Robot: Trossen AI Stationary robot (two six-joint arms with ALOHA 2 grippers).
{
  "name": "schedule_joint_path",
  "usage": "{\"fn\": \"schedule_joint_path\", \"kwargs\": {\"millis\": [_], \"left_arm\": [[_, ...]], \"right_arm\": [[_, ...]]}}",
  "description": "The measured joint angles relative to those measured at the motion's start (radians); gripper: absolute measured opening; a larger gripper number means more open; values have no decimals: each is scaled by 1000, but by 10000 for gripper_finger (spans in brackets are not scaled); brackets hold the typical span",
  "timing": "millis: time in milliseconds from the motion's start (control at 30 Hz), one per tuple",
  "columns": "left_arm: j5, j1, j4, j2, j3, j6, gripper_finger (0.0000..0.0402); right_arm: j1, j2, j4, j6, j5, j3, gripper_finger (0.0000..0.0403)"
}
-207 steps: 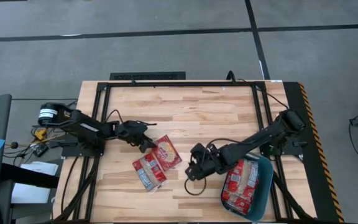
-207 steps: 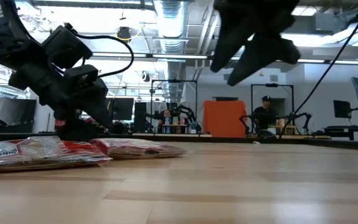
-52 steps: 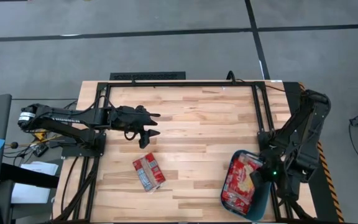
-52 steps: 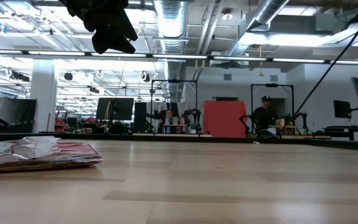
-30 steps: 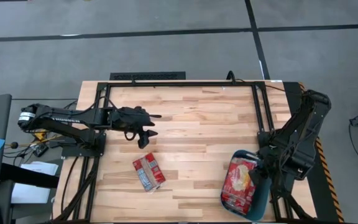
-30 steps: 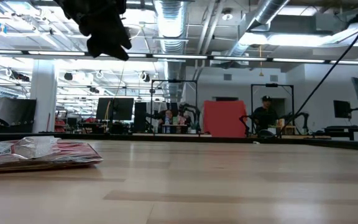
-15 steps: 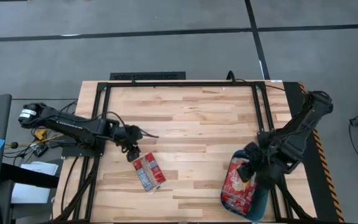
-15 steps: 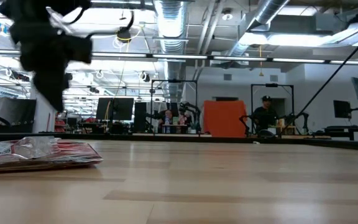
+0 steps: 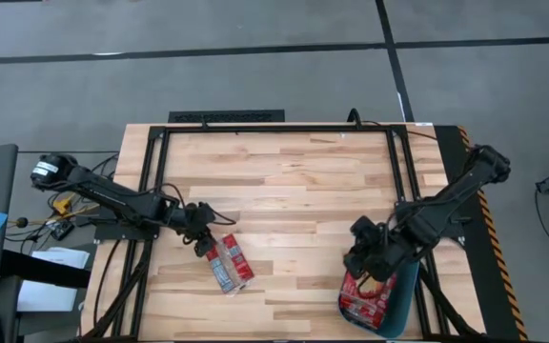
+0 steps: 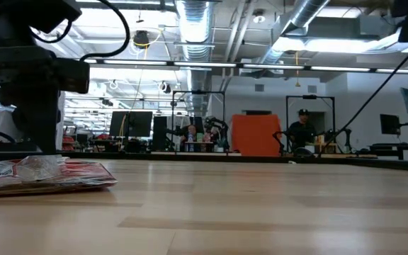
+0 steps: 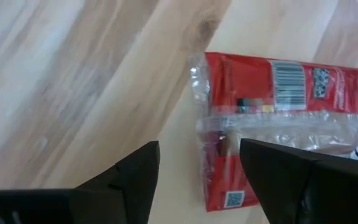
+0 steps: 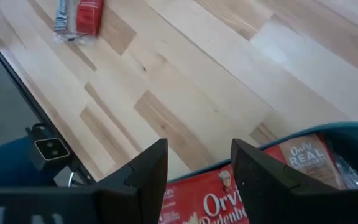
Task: Sort popcorn bags into baskets
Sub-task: Put the popcorn bag into the blue bin
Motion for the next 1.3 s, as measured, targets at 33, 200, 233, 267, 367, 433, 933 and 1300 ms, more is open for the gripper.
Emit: {"fn": "schedule_joint_path", "kwargs": {"millis": [33, 200, 233, 267, 367, 433, 933, 1300], "left_arm": [[0, -7, 2, 0, 0, 0, 213], [-6, -39, 8, 1, 0, -8, 229], [-7, -44, 10, 5, 0, -10, 233], [-7, -49, 12, 12, 0, -16, 236], [-8, -67, 24, 47, 0, -30, 248], [-7, -80, 54, 86, 0, -42, 255], [75, -90, 316, 369, 8, -47, 165], [167, -50, 414, 407, 17, -8, 3]], "right_arm": [[-3, 5, 1, -1, -1, 0, 201], [-2, 36, 4, -1, -2, 0, 195], [-1, 44, 5, -1, -2, 0, 194], [-1, 49, 6, -1, -3, 0, 193], [-1, 63, 26, -2, -2, 0, 192], [-1, 68, 33, -4, -3, 0, 195], [-2, 65, 102, -31, 11, 0, 187], [-29, 67, 176, -143, 127, 0, 193]]}}
